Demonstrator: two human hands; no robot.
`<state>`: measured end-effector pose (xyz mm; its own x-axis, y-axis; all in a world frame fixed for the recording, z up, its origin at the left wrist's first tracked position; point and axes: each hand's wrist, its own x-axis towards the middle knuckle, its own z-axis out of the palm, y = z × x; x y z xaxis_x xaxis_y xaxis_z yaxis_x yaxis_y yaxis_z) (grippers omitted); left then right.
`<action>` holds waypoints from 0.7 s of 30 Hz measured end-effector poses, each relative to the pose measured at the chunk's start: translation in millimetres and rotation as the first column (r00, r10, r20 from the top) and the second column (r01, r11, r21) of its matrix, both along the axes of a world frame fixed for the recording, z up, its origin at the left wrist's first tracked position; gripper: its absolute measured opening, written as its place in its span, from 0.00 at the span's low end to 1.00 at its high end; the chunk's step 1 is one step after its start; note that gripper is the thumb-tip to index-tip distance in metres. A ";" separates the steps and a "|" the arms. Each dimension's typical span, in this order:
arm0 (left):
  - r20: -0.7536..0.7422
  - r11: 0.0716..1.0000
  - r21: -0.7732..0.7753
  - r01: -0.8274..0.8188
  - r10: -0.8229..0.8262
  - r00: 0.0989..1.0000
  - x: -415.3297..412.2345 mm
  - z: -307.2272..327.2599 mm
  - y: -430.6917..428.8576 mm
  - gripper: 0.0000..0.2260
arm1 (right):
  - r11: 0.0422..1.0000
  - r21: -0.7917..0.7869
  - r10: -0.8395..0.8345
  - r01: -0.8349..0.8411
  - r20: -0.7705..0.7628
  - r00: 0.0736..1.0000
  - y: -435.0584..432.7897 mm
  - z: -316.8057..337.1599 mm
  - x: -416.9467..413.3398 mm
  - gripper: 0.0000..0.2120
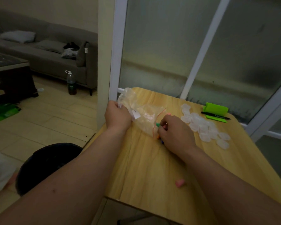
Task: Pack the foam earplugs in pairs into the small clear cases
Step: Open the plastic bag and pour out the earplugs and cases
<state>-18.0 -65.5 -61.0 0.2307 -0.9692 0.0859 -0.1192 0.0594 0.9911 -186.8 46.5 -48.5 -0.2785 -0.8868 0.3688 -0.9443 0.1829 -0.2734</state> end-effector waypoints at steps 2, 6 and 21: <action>-0.010 1.000 0.002 -0.006 0.006 1.000 -0.6 0.2 -0.4 0.04 | 1.000 0.015 -0.001 0.002 -0.010 1.000 2.8 -1.0 -3.1 0.03; -0.016 1.000 0.005 -0.019 0.019 1.000 -1.5 0.9 -0.4 0.03 | 0.998 0.033 -0.049 0.050 -0.016 0.999 4.1 -0.6 -5.1 0.04; -0.012 1.000 0.007 0.016 -0.016 1.000 -1.7 4.6 3.6 0.07 | 0.990 0.042 -0.131 0.136 -0.106 0.986 3.6 0.5 -9.8 0.13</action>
